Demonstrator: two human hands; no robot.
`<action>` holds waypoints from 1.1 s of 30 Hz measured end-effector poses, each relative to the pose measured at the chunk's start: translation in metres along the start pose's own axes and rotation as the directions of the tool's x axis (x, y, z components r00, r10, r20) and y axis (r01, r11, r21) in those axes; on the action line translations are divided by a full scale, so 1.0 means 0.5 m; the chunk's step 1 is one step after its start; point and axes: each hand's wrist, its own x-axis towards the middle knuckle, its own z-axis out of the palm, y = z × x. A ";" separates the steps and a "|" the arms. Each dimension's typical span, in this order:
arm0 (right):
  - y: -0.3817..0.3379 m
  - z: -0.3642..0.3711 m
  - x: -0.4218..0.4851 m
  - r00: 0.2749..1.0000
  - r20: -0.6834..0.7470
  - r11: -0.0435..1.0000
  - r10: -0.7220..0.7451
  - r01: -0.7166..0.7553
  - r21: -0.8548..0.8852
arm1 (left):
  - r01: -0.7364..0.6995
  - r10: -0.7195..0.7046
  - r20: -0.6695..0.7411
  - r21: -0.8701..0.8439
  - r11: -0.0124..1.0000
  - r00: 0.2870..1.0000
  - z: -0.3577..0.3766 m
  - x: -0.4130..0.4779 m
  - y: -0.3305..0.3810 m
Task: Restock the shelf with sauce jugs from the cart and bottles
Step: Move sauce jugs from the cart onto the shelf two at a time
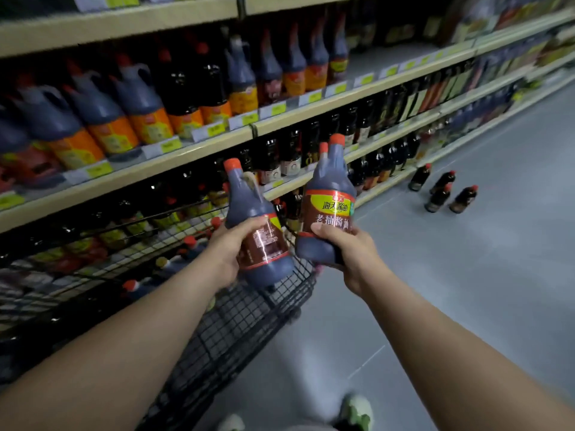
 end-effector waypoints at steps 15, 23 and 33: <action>-0.223 -0.466 0.148 0.986 0.021 0.986 -0.166 0.165 0.036 | -0.215 0.214 0.024 0.163 0.963 0.977 0.552 0.086 -0.026; -0.313 -0.552 0.338 0.993 -0.022 0.993 -0.118 0.118 -0.016 | -0.231 0.211 0.113 0.214 0.949 0.971 0.716 0.274 0.025; -0.494 -0.604 0.624 0.996 -0.036 0.994 -0.086 0.088 0.061 | -0.272 0.247 0.126 0.266 0.925 0.961 0.910 0.542 0.162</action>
